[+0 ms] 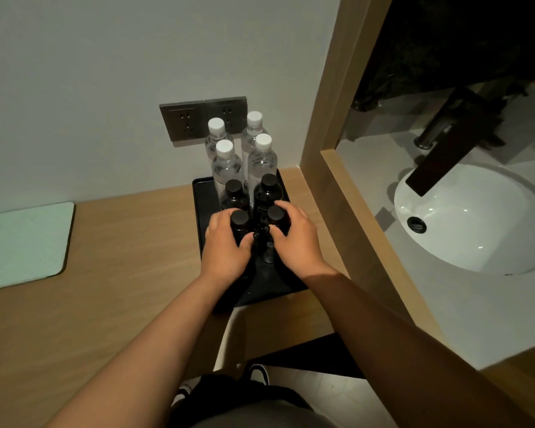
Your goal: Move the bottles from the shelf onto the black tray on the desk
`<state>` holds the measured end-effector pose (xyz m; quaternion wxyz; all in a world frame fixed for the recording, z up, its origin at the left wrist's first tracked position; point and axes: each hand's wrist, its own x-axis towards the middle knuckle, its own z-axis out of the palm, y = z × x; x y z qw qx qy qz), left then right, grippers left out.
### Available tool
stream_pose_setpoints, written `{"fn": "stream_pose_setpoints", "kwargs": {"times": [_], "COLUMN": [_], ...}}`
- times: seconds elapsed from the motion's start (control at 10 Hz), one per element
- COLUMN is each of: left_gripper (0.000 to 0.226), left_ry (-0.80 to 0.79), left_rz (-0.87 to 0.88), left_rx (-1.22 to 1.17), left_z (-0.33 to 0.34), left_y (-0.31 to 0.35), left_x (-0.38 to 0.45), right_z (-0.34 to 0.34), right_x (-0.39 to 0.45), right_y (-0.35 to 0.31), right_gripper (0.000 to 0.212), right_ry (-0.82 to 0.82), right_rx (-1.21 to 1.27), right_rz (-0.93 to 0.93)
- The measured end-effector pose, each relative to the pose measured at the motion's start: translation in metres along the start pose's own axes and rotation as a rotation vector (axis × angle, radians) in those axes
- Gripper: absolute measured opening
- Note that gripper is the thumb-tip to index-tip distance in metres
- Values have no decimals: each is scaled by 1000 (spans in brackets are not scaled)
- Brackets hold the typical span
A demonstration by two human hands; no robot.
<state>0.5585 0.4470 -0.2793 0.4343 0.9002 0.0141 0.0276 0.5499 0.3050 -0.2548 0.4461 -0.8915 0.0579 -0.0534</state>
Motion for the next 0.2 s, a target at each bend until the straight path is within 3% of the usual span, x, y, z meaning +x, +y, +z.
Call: {"fn": "stream_pose_setpoints", "kwargs": {"times": [0.2], "left_gripper": [50], "left_ry": [-33], "left_rz": [-12], "left_rx": [-5], "left_z": [-10], "left_y": [8], "left_x": [4], "right_z": [-8], "right_x": [-3], "right_y": [-4], "right_gripper": [60], "right_ry": [-2], "right_rx": [-53], "right_rz": [39]}}
